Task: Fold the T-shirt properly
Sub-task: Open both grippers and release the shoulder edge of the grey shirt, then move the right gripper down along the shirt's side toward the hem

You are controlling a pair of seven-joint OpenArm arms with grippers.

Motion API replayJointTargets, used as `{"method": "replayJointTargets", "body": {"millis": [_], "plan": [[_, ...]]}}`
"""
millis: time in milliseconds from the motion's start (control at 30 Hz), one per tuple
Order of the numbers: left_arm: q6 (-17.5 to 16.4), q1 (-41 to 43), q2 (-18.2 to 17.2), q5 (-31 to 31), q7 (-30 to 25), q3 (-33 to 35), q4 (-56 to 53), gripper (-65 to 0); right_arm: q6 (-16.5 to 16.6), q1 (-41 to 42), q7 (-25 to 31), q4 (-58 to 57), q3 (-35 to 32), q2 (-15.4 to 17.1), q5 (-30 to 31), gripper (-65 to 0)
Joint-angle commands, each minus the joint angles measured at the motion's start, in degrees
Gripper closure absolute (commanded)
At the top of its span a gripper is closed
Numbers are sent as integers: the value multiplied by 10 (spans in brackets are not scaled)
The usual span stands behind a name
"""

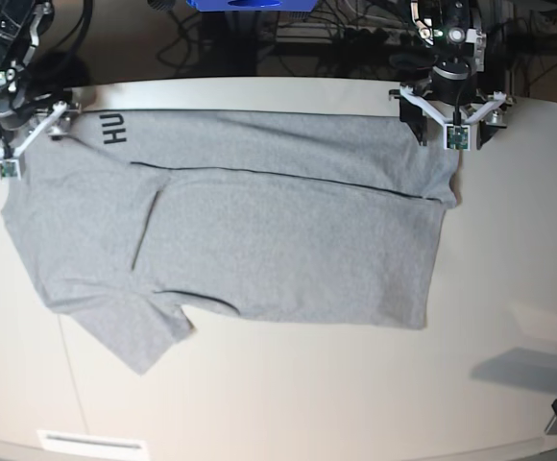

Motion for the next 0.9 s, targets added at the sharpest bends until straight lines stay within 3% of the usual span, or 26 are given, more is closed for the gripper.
{"method": "replayJointTargets", "body": {"millis": [0, 133, 467, 667, 867], "plan": [[5, 4, -1, 3, -10, -3, 12, -502, -1, 4, -1, 11, 5, 7, 0, -495], [5, 1, -1, 2, -10, -3, 13, -502, -1, 9, -5, 19, 20, 8, 0, -495], [5, -85, 28, 2, -10, -3, 13, -502, -1, 72, -14, 20, 22, 61, 0, -495], [5, -144, 28, 2, 67, 2, 8, -502, 0, 106, -15, 16, 12, 71, 1, -495], [5, -185, 26, 2, 73, -2, 6, -502, 1, 150, 5, -2, -28, 74, 1, -495]]}}
